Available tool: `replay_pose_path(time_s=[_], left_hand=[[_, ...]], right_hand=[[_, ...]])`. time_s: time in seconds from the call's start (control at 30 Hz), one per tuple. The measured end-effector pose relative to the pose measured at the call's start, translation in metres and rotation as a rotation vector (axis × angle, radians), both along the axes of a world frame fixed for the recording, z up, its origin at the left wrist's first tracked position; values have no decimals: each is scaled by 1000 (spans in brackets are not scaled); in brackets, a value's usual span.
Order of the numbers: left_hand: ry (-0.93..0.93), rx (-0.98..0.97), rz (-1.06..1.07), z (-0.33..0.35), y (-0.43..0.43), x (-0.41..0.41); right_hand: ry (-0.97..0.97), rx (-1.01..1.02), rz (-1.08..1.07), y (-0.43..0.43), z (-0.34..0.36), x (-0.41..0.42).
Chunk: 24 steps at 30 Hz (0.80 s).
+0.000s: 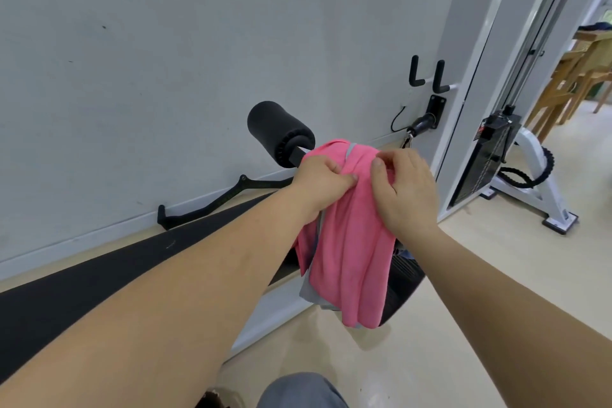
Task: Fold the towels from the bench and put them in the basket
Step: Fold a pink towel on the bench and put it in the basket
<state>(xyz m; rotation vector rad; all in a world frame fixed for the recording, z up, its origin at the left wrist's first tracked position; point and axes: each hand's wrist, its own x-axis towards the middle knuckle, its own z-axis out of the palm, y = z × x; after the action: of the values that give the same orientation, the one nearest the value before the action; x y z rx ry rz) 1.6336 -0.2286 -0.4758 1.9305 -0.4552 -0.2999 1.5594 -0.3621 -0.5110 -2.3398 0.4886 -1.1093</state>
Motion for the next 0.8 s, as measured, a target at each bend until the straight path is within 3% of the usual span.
replay_pose_path(time_s=[0.1,0.27,0.4,0.5,0.6,0.7,0.8], left_hand=[[-59,-36,13,19,-1,1],[-134,-237,66,69,13,-6],[-232,-573,232,123,45,-2],[-343,-460,203,130,70,-3],[-222,-390,169,97,75,-8],[-29,-427,117,74,81,-13],[61,-470,71,71,88,-14]], right_hand=[[-103,51,-23,1,-3,-2],[-84,167,-34,9,6,-7],[24,238,-59,12,15,-9],[203,44,-89,23,24,-6],[228,-99,1,54,29,0],[92,-4,114,86,38,7],[198,-53,122,88,48,8]])
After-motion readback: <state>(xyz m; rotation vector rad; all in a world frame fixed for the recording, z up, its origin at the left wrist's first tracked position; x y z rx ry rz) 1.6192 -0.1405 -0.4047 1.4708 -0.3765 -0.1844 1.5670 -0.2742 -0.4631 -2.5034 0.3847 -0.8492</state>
